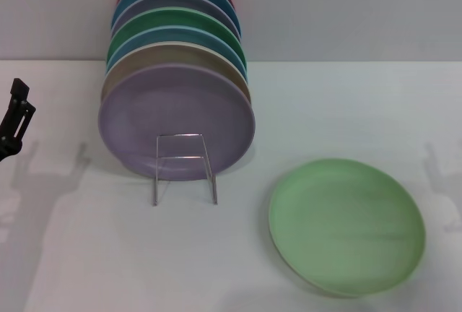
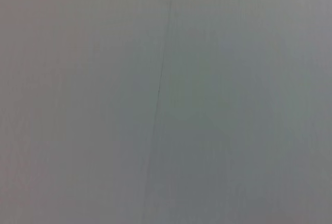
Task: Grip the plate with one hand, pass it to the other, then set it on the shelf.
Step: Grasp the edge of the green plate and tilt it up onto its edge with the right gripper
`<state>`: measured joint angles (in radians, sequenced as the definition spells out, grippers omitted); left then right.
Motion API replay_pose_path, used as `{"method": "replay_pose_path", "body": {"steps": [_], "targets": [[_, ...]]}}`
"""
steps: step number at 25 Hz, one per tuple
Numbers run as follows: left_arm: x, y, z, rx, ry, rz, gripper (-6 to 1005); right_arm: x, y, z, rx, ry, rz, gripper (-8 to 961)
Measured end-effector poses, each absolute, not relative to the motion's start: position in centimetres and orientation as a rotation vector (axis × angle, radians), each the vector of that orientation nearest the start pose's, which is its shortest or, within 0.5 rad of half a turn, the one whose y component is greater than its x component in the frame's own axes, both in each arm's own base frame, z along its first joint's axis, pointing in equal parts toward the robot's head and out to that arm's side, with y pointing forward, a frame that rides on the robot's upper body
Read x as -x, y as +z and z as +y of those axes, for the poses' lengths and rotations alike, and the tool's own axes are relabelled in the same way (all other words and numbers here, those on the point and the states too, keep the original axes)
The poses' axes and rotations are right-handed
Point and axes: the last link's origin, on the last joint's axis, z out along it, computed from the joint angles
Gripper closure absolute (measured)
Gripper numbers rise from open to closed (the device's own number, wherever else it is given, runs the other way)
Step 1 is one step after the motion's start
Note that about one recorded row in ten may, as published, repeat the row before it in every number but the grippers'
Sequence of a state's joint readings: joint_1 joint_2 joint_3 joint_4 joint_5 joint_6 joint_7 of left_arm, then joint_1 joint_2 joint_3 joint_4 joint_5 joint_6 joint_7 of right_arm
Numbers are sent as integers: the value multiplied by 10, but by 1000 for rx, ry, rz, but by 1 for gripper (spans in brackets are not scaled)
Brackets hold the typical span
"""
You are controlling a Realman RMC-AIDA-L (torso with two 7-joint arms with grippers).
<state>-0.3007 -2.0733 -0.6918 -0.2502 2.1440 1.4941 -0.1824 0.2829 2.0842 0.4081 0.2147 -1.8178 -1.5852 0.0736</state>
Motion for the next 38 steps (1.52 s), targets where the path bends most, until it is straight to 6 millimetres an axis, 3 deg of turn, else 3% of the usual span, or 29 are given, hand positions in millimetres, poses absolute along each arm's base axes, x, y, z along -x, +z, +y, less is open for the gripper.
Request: {"method": "replay_pose_path", "body": {"steps": [12, 20, 24, 31, 38], "targets": [[313, 2, 281, 1451, -975, -443, 128, -324, 5, 258, 1389, 848, 342, 324], [313, 1, 279, 1452, -977, -443, 128, -305, -6, 258, 1365, 534, 43, 323], [313, 1, 279, 1451, -976, -443, 128, -300, -6, 259, 1332, 453, -18, 322], [314, 1, 277, 1450, -976, -445, 129, -286, -5, 272, 1239, 447, 151, 322], [314, 1, 276, 1449, -981, -441, 129, -263, -11, 298, 1351, 437, 395, 323]]}}
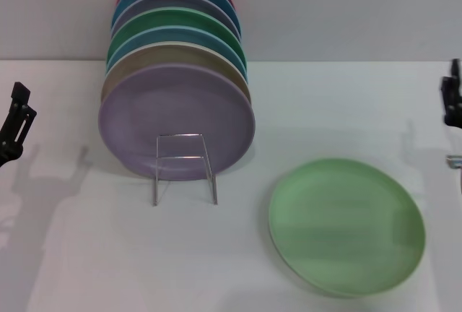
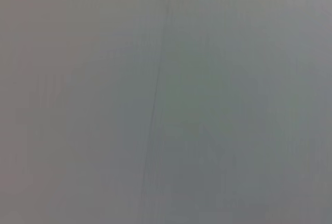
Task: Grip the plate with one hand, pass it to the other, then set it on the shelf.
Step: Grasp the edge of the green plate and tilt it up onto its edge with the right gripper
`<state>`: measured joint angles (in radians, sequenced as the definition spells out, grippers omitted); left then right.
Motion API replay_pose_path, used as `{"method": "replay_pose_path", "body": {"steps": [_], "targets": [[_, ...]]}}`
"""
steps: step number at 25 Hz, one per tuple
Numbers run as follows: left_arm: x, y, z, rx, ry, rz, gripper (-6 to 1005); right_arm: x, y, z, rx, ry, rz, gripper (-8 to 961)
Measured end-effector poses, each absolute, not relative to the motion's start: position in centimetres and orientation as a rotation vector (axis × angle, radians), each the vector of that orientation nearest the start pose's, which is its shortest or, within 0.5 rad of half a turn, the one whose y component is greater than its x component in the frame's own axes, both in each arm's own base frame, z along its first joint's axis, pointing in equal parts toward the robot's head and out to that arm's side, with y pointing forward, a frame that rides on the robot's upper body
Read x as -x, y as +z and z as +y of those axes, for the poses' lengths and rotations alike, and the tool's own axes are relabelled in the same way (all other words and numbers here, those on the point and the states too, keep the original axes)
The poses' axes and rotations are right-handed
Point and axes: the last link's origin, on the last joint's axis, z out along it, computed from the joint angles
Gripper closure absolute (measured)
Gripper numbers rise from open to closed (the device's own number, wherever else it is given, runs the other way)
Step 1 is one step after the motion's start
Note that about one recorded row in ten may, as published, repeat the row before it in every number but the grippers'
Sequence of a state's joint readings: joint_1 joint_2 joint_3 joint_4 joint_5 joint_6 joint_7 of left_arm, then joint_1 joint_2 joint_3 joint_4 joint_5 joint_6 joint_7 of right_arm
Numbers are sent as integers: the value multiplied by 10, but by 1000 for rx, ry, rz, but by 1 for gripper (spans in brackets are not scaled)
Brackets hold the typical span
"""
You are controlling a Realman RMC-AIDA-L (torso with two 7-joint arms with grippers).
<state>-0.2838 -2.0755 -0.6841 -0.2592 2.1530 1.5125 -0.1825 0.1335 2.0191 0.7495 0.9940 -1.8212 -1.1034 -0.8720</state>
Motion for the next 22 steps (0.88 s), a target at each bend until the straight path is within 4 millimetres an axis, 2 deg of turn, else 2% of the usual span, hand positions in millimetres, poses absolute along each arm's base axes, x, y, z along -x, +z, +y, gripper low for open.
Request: {"method": "replay_pose_path", "body": {"steps": [2, 8, 12, 13, 14, 18, 22], "targets": [[314, 1, 276, 1449, -981, -441, 129, -252, -9, 308, 1436, 459, 494, 323], [314, 1, 274, 1450, -978, -442, 129, -252, 2, 319, 1605, 479, 693, 322], [314, 1, 274, 1449, -979, -442, 129, -262, 28, 328, 1754, 507, 880, 322], [314, 1, 274, 1449, -979, -442, 129, -262, 28, 328, 1754, 507, 880, 323], [314, 1, 274, 1449, -979, -441, 129, -266, 37, 328, 1827, 512, 944, 323], [313, 1, 276, 1451, -983, -437, 128, -267, 53, 333, 1922, 504, 1005, 323], [311, 2, 278, 1453, -988, -432, 128, -262, 70, 339, 2074, 372, 1049, 324]]}}
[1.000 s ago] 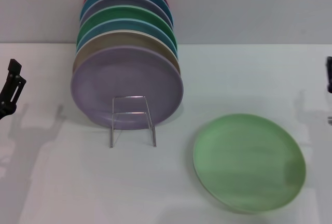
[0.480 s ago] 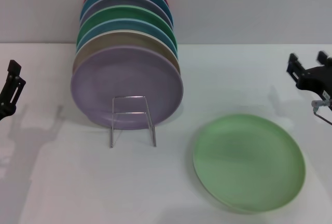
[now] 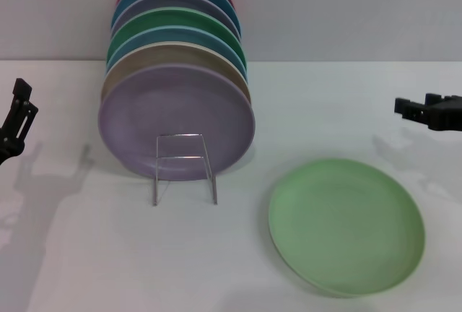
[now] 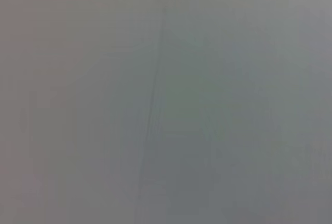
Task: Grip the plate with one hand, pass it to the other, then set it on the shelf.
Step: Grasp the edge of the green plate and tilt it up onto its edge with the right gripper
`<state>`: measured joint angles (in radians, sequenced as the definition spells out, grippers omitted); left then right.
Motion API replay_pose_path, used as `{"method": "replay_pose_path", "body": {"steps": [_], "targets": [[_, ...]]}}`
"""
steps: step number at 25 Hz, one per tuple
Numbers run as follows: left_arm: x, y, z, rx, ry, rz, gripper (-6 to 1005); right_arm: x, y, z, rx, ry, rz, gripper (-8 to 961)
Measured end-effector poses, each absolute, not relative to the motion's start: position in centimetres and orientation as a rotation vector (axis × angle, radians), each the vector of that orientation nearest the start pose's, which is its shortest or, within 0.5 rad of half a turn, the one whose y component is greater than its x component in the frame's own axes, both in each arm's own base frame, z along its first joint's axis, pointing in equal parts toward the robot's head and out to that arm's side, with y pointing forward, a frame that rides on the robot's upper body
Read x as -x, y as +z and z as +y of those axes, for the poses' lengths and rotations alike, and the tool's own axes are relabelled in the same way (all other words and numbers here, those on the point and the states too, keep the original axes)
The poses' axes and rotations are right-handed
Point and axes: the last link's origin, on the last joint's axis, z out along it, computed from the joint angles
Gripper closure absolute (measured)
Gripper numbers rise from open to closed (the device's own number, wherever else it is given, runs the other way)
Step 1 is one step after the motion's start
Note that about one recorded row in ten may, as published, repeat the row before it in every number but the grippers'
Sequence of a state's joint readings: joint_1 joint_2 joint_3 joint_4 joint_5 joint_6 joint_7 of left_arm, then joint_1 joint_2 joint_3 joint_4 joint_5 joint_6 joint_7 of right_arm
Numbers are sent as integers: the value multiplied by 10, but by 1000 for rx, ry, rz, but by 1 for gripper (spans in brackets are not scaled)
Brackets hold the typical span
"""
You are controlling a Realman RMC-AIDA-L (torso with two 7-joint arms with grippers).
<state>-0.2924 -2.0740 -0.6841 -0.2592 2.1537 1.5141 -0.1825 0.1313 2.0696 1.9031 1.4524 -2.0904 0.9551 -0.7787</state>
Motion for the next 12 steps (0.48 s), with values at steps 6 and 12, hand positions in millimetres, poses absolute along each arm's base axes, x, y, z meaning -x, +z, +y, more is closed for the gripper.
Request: {"method": "replay_pose_path", "body": {"steps": [6, 12], "targets": [[310, 2, 280, 1455, -992, -428, 128, -247, 87, 340, 2165, 224, 1109, 323], [308, 2, 283, 1458, -998, -420, 129, -240, 104, 338, 2189, 72, 1257, 323]]}}
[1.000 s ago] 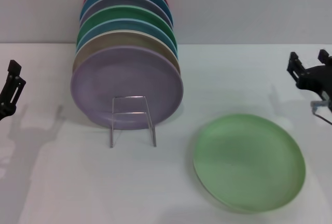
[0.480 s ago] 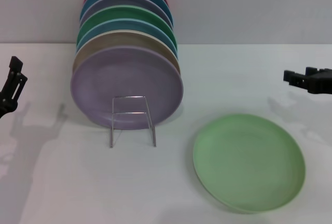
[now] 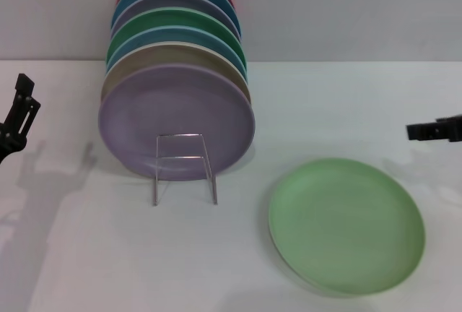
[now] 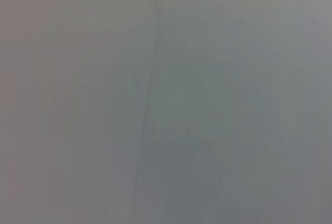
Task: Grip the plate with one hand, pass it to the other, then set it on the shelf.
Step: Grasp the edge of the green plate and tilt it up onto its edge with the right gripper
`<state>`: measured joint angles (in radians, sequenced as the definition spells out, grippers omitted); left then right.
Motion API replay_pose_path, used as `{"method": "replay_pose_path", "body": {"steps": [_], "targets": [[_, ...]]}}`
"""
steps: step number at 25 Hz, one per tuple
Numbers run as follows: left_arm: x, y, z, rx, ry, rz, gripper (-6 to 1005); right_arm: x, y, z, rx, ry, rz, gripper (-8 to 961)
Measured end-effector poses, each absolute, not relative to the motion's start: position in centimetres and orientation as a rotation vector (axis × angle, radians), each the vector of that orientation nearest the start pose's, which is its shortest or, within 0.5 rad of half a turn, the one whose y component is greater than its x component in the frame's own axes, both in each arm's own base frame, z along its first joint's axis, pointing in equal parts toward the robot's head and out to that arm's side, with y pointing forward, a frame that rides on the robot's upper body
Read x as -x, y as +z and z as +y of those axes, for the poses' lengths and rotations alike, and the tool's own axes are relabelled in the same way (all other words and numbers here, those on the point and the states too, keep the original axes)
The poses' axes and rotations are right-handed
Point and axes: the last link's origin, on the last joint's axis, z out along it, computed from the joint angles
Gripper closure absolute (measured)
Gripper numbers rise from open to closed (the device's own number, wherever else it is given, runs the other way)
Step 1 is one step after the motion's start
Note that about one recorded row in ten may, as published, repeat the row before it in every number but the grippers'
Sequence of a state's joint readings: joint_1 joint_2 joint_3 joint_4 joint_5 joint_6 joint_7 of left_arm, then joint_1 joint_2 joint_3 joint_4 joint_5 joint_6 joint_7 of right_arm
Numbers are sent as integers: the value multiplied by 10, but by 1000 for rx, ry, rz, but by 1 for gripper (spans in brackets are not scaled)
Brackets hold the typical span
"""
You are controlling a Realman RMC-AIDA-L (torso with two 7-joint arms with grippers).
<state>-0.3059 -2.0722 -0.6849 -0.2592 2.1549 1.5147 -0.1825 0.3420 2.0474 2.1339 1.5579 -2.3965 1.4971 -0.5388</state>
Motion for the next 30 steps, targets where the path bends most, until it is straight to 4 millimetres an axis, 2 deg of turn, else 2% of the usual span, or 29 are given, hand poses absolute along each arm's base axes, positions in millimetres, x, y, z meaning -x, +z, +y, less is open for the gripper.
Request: {"method": "replay_pose_path", "body": {"steps": [5, 10, 30], "targets": [[304, 3, 287, 1452, -1011, -415, 129, -246, 104, 340, 2216, 14, 1334, 324], [297, 2, 291, 1448, -1040, -412, 129, -256, 97, 348, 2237, -148, 1403, 323], [297, 4, 285, 1425, -1062, -408, 129, -266, 72, 357, 2260, -257, 1473, 323]]}}
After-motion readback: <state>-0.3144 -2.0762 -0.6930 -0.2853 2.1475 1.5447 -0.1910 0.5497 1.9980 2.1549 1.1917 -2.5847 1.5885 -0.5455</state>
